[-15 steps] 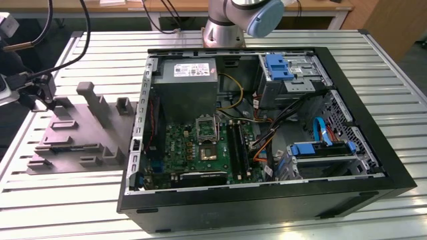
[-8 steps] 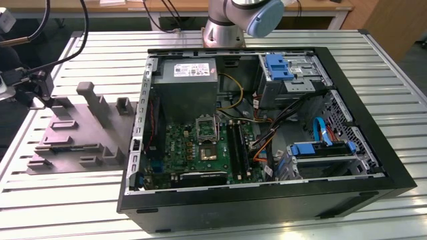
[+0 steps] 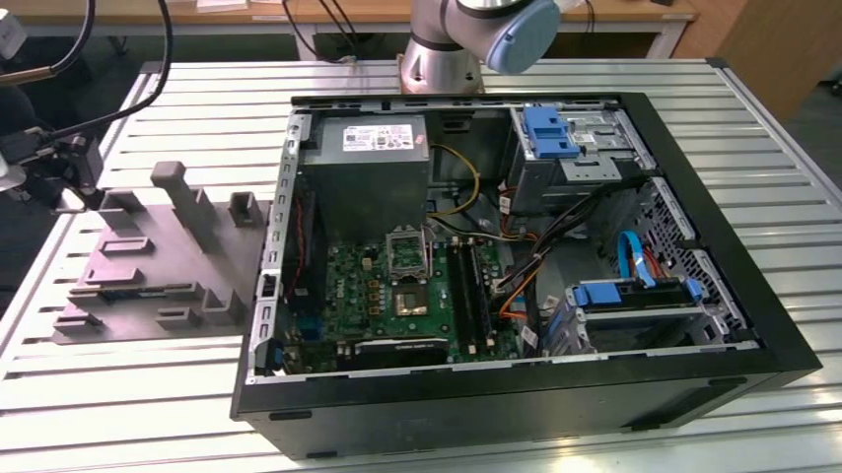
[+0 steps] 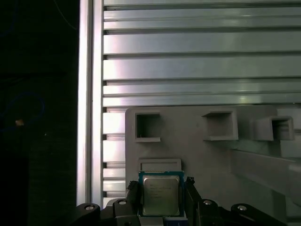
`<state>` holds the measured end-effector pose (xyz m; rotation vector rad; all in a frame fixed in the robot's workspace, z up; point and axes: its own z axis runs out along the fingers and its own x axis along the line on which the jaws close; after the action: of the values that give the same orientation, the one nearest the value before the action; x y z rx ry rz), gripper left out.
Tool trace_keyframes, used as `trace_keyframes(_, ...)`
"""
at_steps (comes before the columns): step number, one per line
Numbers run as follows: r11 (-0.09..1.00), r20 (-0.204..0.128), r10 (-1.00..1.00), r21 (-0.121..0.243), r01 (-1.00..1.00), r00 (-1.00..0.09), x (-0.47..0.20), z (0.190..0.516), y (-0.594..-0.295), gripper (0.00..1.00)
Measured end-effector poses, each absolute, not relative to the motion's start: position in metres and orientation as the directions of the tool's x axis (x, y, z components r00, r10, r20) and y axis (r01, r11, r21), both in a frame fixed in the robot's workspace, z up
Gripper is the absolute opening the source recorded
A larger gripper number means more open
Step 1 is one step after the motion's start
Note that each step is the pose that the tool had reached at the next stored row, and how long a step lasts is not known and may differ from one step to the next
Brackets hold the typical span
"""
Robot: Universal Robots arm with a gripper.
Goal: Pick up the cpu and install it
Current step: 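Pick up the cpu and move it towards the insertion slot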
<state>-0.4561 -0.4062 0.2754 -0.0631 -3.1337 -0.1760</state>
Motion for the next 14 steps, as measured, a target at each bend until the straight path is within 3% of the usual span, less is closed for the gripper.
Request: trace_keyframes(14,0.993,0.005,0.04,0.11,0.04,-0.999,-0.456,0.288,-0.406,0.48)
